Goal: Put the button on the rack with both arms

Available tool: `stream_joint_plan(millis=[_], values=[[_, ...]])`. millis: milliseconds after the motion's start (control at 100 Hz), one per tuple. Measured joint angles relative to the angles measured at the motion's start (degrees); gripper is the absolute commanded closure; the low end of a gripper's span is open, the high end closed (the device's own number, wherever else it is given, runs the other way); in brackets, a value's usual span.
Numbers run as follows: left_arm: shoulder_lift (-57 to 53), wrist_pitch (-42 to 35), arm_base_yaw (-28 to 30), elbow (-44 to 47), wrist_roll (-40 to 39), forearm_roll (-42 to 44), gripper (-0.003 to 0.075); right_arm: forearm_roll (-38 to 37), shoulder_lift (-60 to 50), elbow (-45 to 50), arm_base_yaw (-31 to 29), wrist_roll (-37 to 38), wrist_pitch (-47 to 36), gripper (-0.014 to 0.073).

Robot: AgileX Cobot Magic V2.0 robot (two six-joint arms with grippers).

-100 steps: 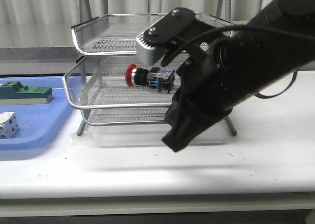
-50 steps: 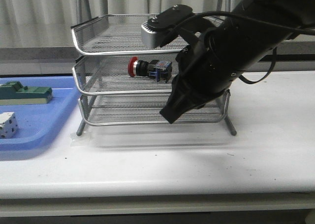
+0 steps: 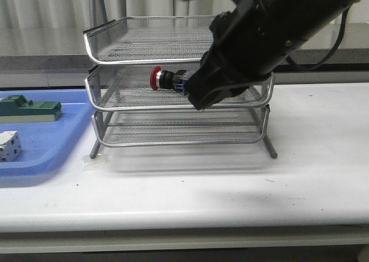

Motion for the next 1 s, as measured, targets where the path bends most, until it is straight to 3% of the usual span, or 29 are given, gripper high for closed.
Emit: stream_joint_plan(millis=[150, 370, 1000], values=[[0.0, 0.0, 0.0, 0.0, 0.0, 0.0, 0.0741, 0.1, -4.7, 1.7, -2.7, 1.9, 0.5, 0.0651], [0.0, 0.0, 0.0, 0.0, 0.0, 0.0, 0.0741, 0.2, -13.9, 7.8, -11.4, 5.5, 0.8, 0.0651], [0.0, 0.0, 0.0, 0.0, 0.0, 0.0, 0.0741, 0.2, -49.5, 25.3, -31.3, 8.3, 4.3, 0.0651]])
